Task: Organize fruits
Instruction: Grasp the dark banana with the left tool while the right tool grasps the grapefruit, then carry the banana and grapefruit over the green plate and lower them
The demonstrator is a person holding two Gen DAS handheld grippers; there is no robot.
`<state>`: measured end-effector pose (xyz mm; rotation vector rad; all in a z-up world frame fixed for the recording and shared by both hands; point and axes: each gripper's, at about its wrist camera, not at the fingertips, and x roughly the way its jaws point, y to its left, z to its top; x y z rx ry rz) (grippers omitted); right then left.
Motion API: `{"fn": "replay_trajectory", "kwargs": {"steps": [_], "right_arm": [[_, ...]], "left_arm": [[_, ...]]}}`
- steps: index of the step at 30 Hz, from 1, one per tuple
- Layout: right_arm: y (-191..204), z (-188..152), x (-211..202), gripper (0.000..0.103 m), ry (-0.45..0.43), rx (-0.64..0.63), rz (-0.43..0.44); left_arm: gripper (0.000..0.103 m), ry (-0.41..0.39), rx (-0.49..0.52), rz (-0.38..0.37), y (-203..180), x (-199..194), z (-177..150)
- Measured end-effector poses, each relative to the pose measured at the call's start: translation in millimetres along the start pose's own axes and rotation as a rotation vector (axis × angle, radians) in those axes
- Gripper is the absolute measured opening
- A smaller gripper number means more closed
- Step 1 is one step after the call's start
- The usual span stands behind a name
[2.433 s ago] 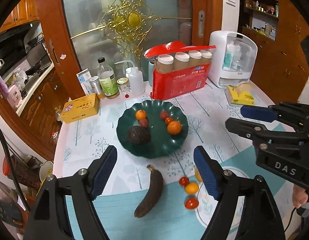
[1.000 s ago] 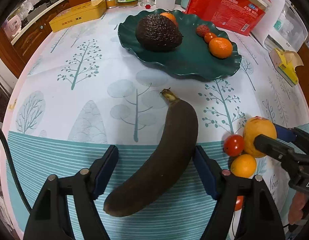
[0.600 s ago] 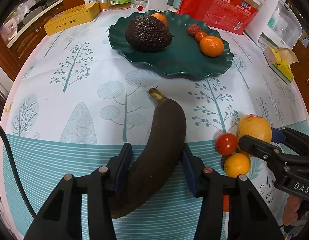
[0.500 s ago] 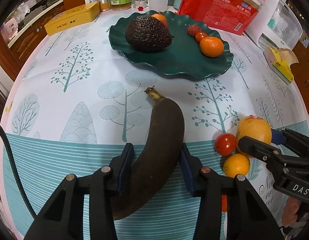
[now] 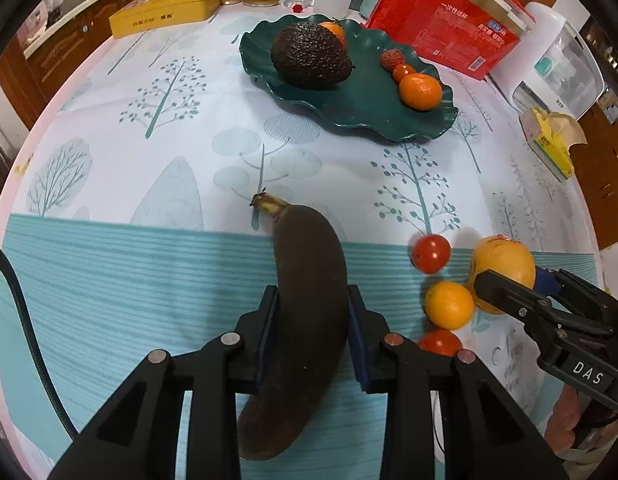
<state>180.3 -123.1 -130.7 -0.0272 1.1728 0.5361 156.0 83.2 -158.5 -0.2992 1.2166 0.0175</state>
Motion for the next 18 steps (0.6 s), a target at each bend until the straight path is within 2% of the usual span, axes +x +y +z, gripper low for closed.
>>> {"fn": "replay_trajectory", "kwargs": {"steps": [11,18], "right_arm": [[18,-4,-33,0.051,-0.052,-0.019,-0.006],[30,15,-71,0.051,-0.085,-0.027,-0.011]], "left_arm": [[0.03,-0.032,0.009,-0.049,-10,-34,-7],[0.03,-0.071,0.073,-0.086,-37,-76,22]]}}
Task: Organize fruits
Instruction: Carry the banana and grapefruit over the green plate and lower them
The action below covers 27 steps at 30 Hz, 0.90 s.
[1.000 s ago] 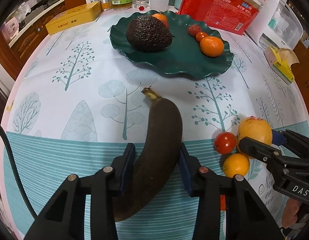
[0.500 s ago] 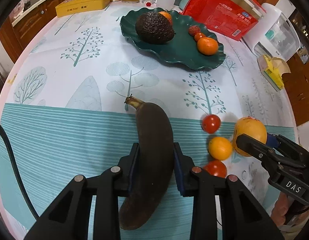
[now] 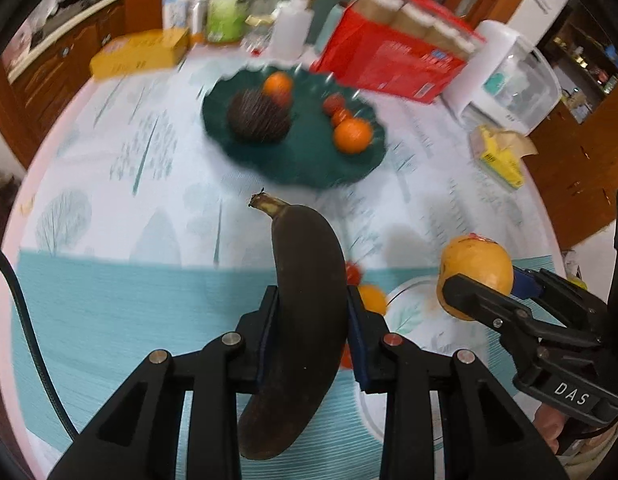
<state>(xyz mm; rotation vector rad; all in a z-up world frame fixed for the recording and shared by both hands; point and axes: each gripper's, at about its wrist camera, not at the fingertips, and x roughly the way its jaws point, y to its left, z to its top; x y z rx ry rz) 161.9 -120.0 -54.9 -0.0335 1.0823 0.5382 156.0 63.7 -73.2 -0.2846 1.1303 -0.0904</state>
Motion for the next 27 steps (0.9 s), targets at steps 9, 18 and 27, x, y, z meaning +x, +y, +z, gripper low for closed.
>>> {"fn": "replay_trajectory", "kwargs": {"steps": [9,18,27], "right_arm": [[15,103,-63,0.051,-0.128,-0.106,-0.09],[9,186,-36,0.051,-0.163,-0.145,-0.168],[-18,148,93,0.051,0.036,-0.068,-0.075]], "left_arm": [[0.03,-0.1,0.104,0.048,-39,-64,124],[0.03,-0.13,0.139,0.073,-46,-47,221],[0.03,0.002,0.065,0.025,-24,71,225]]}}
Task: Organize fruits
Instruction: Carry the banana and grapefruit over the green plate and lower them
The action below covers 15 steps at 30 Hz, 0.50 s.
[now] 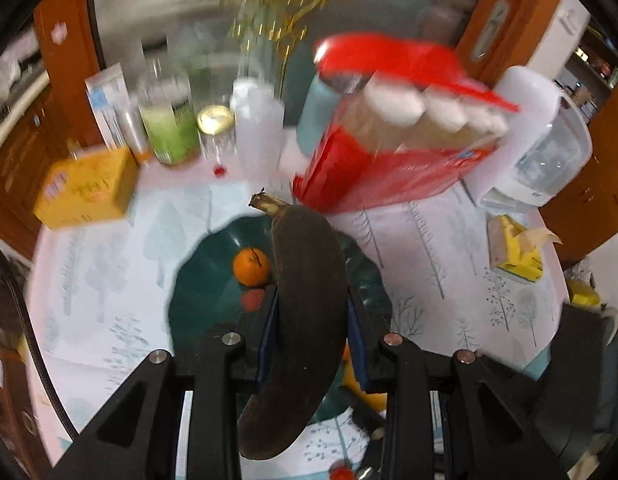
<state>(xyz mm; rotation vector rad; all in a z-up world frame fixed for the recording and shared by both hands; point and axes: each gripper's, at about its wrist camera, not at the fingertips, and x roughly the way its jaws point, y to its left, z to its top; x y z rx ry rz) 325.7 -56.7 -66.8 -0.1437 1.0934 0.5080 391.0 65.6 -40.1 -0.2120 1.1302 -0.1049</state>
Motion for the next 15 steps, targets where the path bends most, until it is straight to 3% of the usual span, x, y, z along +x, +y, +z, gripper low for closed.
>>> {"fn": "replay_trajectory", "kwargs": {"steps": [7,15], "right_arm": [[-12,-21,47,0.051,0.052,0.064,0.098],[-9,-18,44,0.053,-0.021,0.036,0.133]], "left_arm": [[0.03,0.074,-0.038,-0.041,11,60,-9],[0.031,0.118,-0.058,-0.036,18,97,-13]]}}
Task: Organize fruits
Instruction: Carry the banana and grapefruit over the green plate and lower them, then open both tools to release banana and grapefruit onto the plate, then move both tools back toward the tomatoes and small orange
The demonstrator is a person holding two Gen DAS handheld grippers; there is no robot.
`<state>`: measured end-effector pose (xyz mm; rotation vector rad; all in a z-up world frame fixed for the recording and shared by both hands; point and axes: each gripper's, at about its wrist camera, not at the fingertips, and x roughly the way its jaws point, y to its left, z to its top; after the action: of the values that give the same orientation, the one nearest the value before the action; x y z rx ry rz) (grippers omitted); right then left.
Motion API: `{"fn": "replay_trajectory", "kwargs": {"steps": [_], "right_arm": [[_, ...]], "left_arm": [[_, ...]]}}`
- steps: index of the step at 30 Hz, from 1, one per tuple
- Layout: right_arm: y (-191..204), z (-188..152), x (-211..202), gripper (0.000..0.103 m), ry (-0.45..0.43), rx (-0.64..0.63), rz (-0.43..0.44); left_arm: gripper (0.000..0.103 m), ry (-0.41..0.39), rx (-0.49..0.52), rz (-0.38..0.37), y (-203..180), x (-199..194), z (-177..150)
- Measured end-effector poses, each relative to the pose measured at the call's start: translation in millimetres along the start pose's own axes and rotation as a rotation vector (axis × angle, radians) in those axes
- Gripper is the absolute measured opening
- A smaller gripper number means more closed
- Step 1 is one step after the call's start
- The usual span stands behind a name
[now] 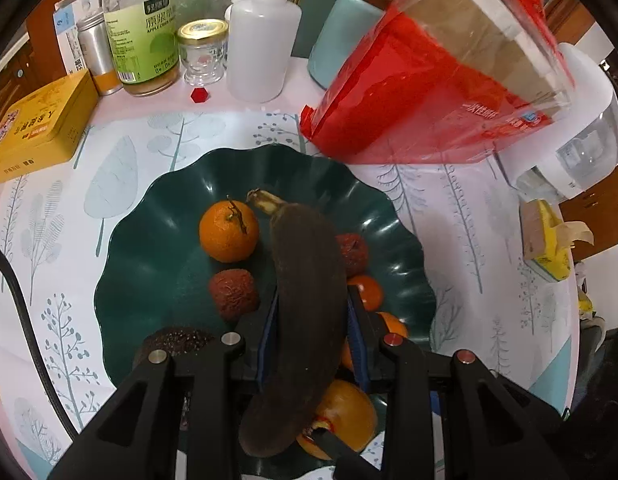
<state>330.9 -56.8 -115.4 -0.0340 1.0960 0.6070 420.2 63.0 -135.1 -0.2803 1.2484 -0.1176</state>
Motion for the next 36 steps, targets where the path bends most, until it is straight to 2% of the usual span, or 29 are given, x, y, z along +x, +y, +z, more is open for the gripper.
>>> {"fn": "replay_trajectory", "kwargs": {"steps": [5,7,13,17,23,29,36], "right_arm": [[2,-4,-10,0.053,-0.026,-0.055,-0.011],[2,-4,-14,0.053,-0.033,-0.065,-0.018],[7,-1,-26,0.053,-0.048,-0.08,-0.038],[13,-1,-36,0.053,-0.054,-0.086,-0.053],[19,3,-50,0.053,-0.06,-0.094,-0.076],[30,1,-72,0.053,-0.076,-0.097,-0.092],[48,-12,-128,0.053,-0.107,-0.124,-0.151]], "left_arm": [[0.036,-0.044,0.035,0.013,-3,-12,3],[0.044,-0.056,0.046,0.019,-6,-20,5],[0.052,-0.095,0.095,0.051,-16,-45,3],[0.053,-0.107,0.102,0.063,-18,-60,-1],[0.057,-0.124,0.106,0.08,-18,-87,-17],[0.059,-0.163,0.128,0.109,-22,-131,-40],[0.064,-0.22,0.172,0.144,-28,-192,-74]]}}
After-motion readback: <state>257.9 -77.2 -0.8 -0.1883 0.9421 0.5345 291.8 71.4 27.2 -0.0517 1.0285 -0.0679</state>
